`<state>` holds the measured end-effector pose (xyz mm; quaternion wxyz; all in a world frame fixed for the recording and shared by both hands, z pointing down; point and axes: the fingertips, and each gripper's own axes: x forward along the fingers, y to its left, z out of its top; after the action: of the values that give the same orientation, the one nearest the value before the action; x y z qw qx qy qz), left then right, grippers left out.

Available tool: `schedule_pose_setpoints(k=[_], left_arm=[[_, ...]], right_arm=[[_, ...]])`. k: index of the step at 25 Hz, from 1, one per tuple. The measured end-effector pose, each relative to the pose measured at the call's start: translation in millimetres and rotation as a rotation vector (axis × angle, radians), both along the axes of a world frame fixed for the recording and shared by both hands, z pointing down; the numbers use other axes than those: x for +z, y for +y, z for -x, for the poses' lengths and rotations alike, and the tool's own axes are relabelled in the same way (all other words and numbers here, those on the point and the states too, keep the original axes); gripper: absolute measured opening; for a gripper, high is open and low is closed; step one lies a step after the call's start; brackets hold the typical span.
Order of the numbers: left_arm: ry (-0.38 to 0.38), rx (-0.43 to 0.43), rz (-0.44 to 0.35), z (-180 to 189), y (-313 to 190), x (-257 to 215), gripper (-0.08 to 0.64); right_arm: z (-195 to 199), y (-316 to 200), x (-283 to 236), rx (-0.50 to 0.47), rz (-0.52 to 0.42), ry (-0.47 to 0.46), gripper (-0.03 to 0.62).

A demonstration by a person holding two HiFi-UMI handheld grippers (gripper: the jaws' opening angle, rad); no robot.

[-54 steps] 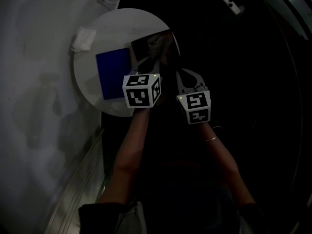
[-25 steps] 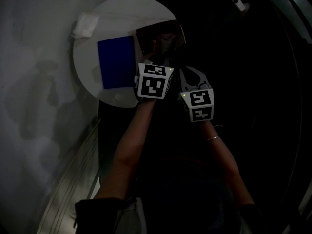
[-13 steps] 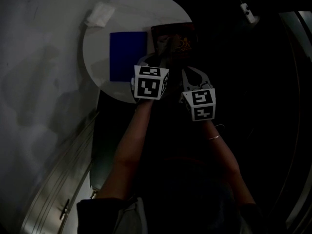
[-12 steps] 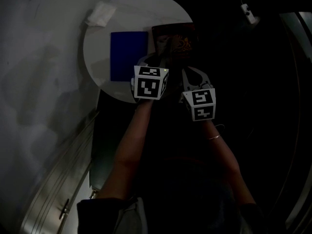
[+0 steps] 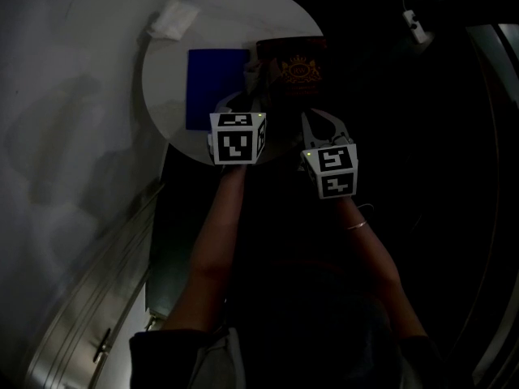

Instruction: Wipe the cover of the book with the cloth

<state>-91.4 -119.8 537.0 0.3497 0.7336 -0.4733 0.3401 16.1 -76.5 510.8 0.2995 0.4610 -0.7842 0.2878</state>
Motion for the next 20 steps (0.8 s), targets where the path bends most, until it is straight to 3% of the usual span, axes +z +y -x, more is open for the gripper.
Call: schedule_pose_setpoints(k=[9,20], left_arm=[[-0.026,-0.027,-0.046,4.5,14.2,-13.0,0.034],[0.071,0.099,-0.075,-69.1,25.6,-31.1,0.034]], right_arm=[[-19.5,19.8,0.4,0.039,-0.002,0.021,0.029],[-49.6,51.6,-3.9,0.127,-0.011,0.033,0.029]])
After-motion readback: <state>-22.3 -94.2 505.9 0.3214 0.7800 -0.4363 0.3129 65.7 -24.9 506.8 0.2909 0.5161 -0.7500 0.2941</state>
